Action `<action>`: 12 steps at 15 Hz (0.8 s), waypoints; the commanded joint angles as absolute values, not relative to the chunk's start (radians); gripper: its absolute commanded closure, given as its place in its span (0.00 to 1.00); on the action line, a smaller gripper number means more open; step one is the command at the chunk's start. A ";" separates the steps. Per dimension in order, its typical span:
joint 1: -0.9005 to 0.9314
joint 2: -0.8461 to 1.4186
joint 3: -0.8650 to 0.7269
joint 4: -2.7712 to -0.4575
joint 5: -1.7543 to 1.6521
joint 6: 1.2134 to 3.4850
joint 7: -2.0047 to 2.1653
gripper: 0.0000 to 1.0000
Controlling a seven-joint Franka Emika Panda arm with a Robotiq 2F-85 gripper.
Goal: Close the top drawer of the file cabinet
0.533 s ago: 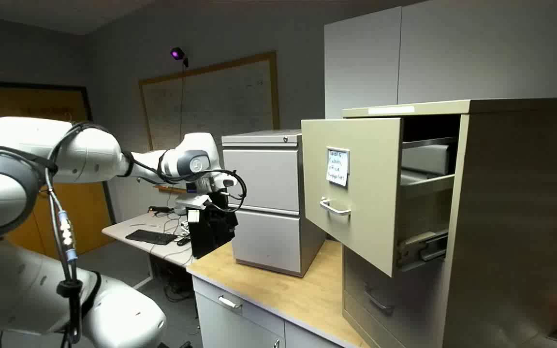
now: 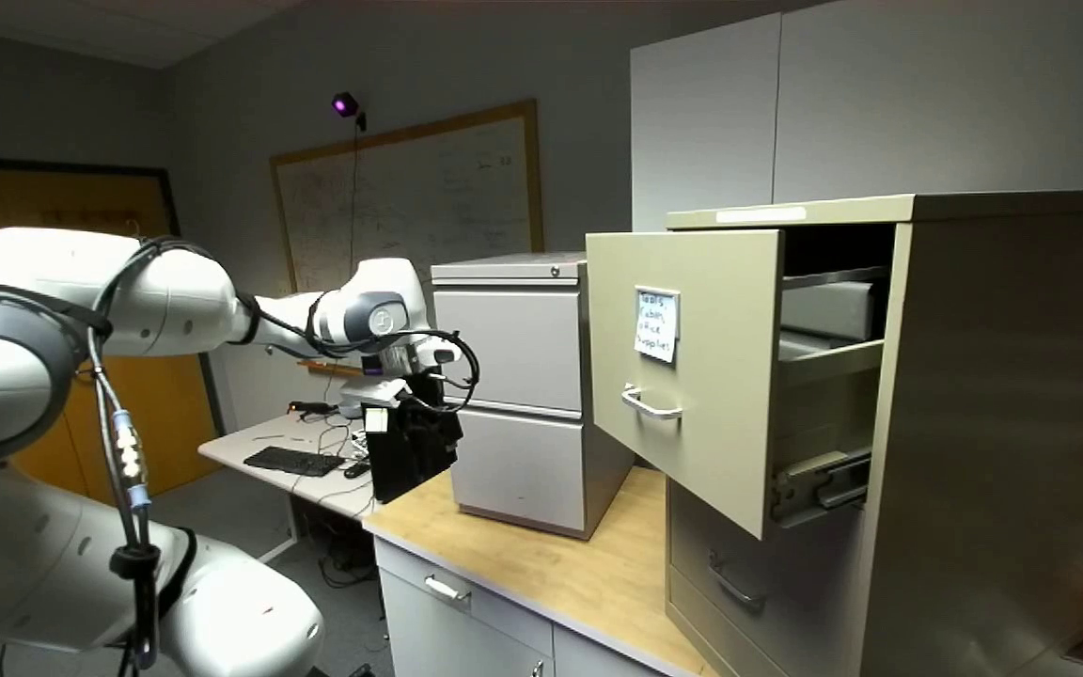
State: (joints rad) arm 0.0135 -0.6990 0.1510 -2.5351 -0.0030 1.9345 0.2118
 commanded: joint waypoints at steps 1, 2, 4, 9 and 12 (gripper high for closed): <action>0.021 -0.698 0.145 -2.533 -0.008 1.932 0.215 0.00; 0.016 -0.696 0.149 -2.535 -0.010 1.938 0.227 0.00; 0.001 -0.696 0.164 -2.537 -0.033 1.956 0.256 0.00; -0.046 -0.722 0.202 -2.517 -0.128 2.035 0.372 0.00; -0.096 -0.764 0.221 -2.512 -0.200 2.078 0.461 0.25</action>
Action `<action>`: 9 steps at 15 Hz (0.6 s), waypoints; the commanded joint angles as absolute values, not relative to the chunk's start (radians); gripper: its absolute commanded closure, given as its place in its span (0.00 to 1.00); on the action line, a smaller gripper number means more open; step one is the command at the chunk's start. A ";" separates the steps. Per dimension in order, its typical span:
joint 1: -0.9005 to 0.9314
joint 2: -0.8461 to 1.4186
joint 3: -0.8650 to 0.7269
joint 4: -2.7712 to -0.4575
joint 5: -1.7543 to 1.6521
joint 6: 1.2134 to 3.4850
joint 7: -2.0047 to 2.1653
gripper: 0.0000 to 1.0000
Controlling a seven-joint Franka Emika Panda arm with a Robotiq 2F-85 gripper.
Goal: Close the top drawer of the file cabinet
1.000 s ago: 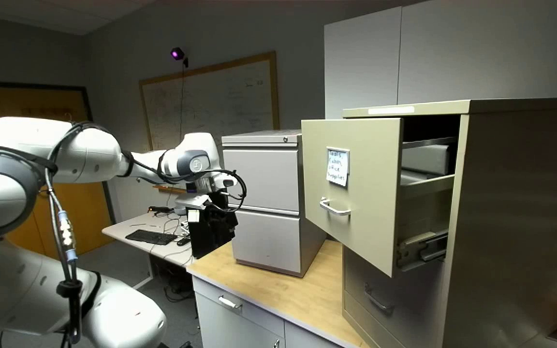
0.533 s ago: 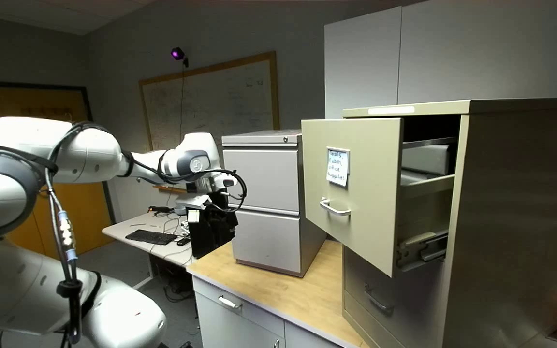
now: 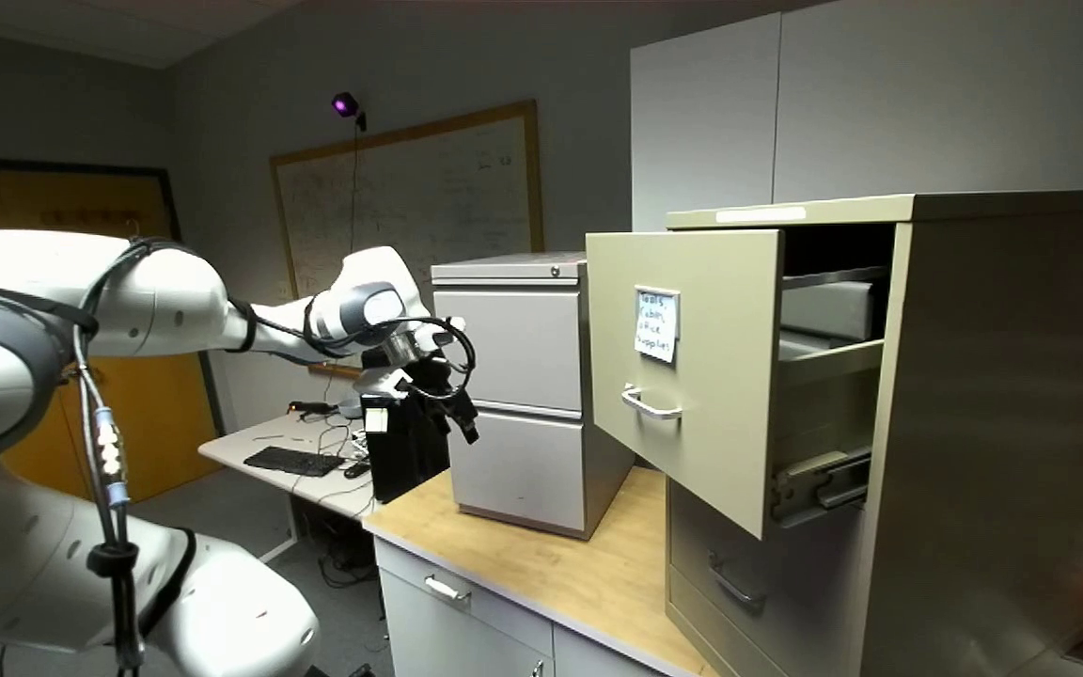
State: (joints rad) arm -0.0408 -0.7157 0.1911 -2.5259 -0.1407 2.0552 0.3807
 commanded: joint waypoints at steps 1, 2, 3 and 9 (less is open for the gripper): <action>-0.112 -0.779 0.225 -2.511 -0.220 2.089 0.489 0.31; -0.130 -0.799 0.228 -2.512 -0.239 2.100 0.514 0.41; -0.149 -0.823 0.231 -2.514 -0.257 2.108 0.539 0.48; -0.281 -0.947 0.233 -2.525 -0.354 2.138 0.661 0.93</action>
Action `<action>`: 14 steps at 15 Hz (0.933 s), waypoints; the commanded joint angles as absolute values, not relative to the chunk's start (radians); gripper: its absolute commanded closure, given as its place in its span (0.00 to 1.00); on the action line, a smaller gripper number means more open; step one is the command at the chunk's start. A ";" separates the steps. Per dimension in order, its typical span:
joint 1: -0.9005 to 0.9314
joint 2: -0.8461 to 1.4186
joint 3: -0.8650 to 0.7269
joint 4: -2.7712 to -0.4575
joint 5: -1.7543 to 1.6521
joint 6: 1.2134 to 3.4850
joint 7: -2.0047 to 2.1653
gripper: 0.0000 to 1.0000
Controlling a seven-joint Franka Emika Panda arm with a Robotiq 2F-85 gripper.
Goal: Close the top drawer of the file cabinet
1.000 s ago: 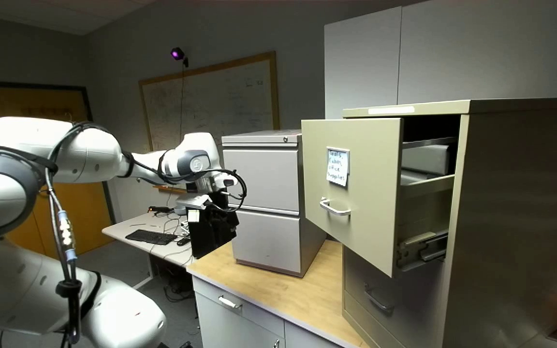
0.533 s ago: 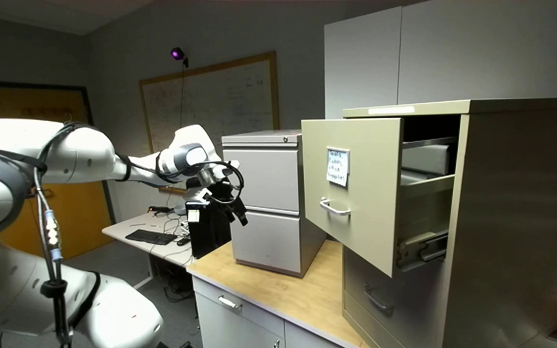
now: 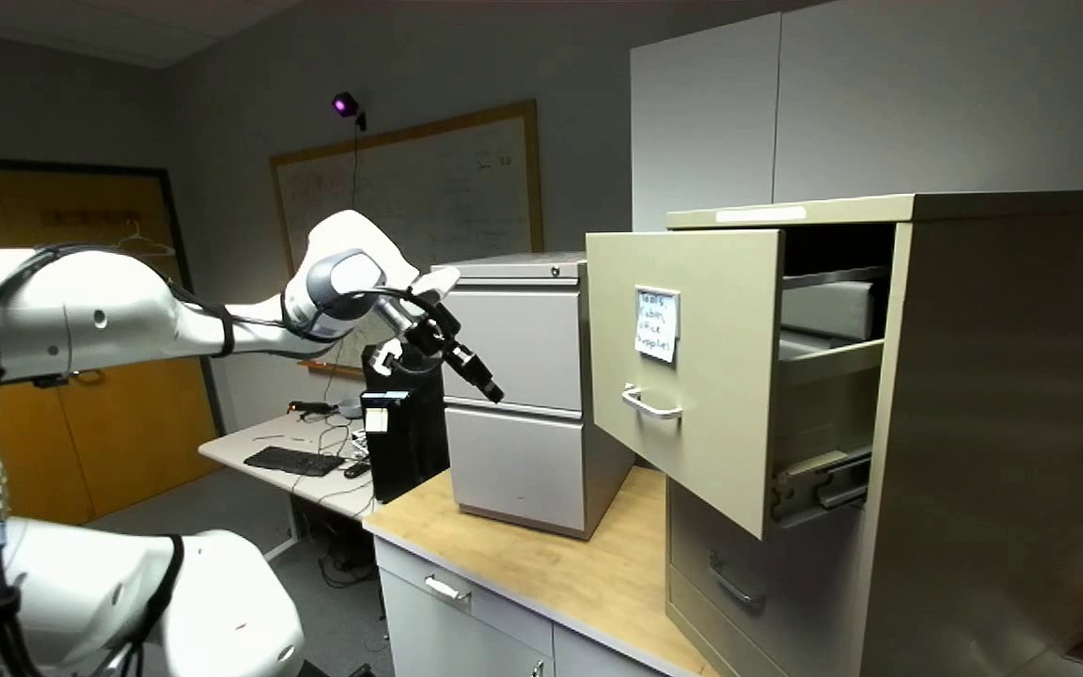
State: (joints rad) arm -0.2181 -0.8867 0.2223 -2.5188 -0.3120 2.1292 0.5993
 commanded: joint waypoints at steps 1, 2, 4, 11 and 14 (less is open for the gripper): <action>-0.298 -0.961 0.228 -2.527 -0.365 2.141 0.674 0.99; -0.318 -0.974 0.220 -2.529 -0.375 2.145 0.685 1.00; -0.351 -0.990 0.206 -2.531 -0.392 2.157 0.702 1.00; -0.504 -0.933 0.163 -2.515 -0.467 2.280 0.790 1.00; -0.561 -0.883 0.172 -2.497 -0.494 2.344 0.842 1.00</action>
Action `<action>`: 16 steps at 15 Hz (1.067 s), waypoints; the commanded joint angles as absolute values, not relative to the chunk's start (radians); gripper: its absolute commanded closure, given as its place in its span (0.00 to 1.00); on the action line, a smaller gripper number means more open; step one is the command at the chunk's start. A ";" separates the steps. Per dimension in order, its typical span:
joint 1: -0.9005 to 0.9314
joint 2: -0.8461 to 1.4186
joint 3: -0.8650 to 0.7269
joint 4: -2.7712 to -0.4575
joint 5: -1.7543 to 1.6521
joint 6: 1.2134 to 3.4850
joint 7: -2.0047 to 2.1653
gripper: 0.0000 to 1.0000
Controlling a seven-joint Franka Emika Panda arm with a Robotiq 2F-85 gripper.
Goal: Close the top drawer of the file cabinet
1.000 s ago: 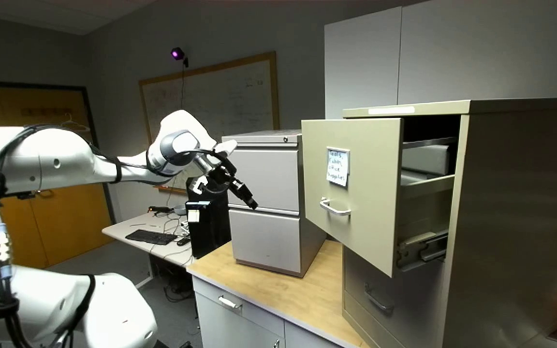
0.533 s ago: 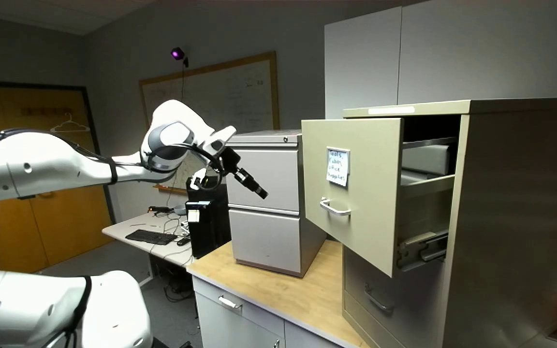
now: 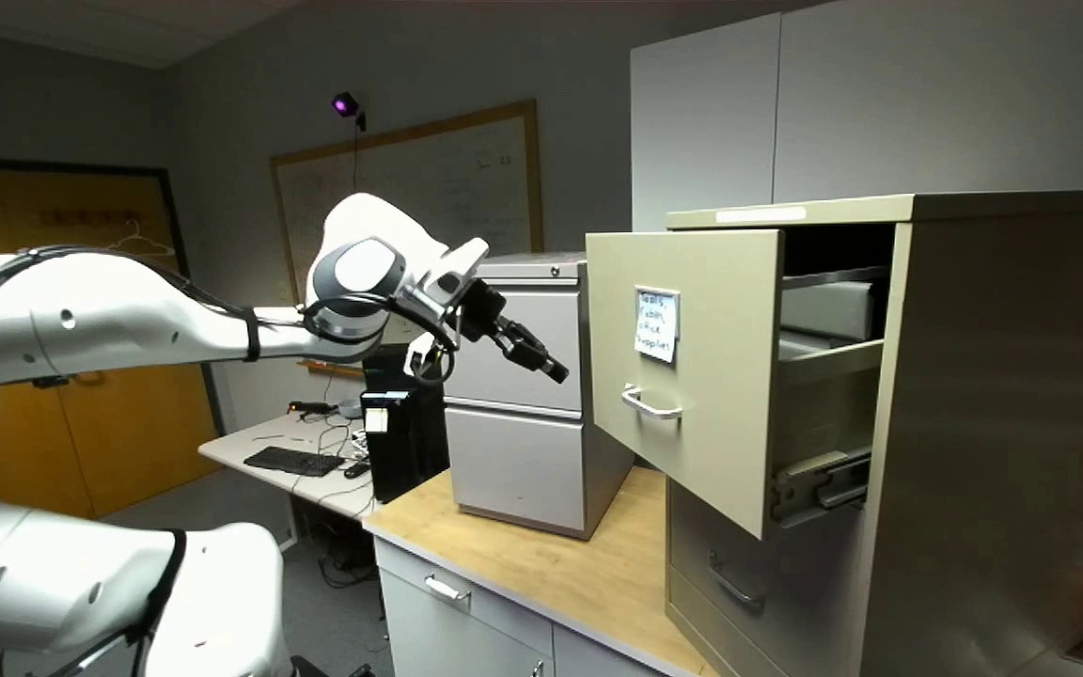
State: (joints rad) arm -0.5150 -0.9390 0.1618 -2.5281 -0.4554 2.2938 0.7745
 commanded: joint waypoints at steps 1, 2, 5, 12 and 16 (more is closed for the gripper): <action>-0.574 -0.861 0.178 -2.487 -0.502 2.364 0.857 1.00; -0.586 -0.841 0.185 -2.477 -0.508 2.384 0.870 1.00; -0.608 -0.784 0.200 -2.438 -0.510 2.440 0.905 1.00; -0.642 -0.656 0.249 -2.315 -0.540 2.491 0.962 1.00; -0.652 -0.593 0.274 -2.279 -0.593 2.483 1.010 1.00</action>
